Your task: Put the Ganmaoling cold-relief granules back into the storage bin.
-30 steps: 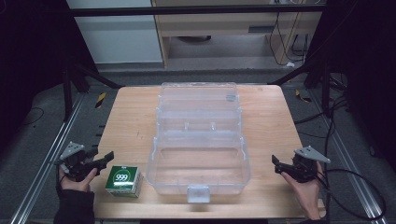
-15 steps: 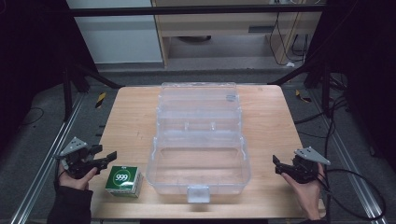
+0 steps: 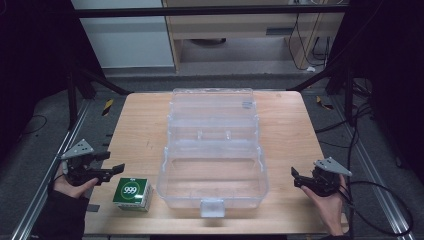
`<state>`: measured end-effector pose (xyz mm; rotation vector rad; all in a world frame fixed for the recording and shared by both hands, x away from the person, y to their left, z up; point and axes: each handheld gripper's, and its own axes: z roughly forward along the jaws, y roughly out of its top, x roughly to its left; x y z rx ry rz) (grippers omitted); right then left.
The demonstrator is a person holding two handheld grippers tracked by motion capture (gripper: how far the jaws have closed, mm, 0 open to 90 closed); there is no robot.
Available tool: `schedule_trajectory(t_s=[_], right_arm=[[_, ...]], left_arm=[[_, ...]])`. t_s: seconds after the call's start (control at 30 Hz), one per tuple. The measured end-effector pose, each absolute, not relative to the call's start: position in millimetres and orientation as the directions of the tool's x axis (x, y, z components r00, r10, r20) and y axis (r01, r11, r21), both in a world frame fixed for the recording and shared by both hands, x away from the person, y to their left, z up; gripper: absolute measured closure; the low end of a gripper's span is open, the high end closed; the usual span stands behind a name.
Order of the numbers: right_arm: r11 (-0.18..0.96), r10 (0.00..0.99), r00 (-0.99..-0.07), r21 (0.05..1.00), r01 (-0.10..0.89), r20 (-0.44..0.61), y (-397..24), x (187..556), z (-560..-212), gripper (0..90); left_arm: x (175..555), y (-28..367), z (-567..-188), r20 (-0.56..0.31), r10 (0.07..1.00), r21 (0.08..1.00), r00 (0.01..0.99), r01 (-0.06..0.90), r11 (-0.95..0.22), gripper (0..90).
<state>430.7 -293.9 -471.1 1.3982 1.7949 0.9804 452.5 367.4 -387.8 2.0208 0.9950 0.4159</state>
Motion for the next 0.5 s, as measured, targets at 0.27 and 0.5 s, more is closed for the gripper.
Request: schedule_trajectory(t_s=[0.27, 0.5], right_arm=[[0.153, 0.974, -0.223, 0.859, 0.489, -0.047, -295, 431, -472, 5.3], [0.16, 0.972, -0.228, 0.856, 0.492, -0.051, -295, 431, -473, 5.3]], left_arm=[[456, 362, -374, 0.012, 0.699, 0.733, 0.715, 0.469, -0.492, 18.7], [456, 358, -365, 0.045, 0.632, 0.701, 0.774, 0.426, -0.571, 17.9]])
